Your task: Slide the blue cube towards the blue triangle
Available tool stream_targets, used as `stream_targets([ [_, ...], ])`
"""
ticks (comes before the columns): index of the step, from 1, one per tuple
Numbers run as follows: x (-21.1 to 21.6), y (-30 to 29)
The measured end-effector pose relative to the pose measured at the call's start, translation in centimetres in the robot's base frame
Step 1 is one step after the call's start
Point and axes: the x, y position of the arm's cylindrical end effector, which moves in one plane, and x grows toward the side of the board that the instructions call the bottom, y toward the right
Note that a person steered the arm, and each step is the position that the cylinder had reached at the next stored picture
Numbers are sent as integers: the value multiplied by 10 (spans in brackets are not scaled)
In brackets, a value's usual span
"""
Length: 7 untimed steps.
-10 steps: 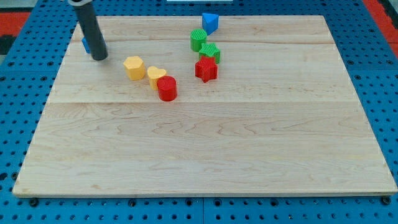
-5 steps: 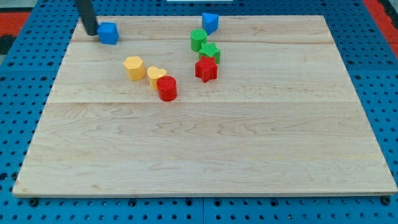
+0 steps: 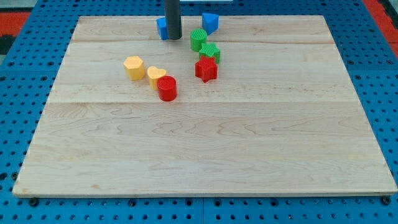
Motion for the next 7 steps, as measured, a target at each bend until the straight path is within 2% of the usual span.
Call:
stream_targets([
  [1, 8, -77],
  [2, 10, -113],
  [3, -13, -91],
  [5, -22, -85],
  [6, -24, -47],
  [7, -36, -50],
])
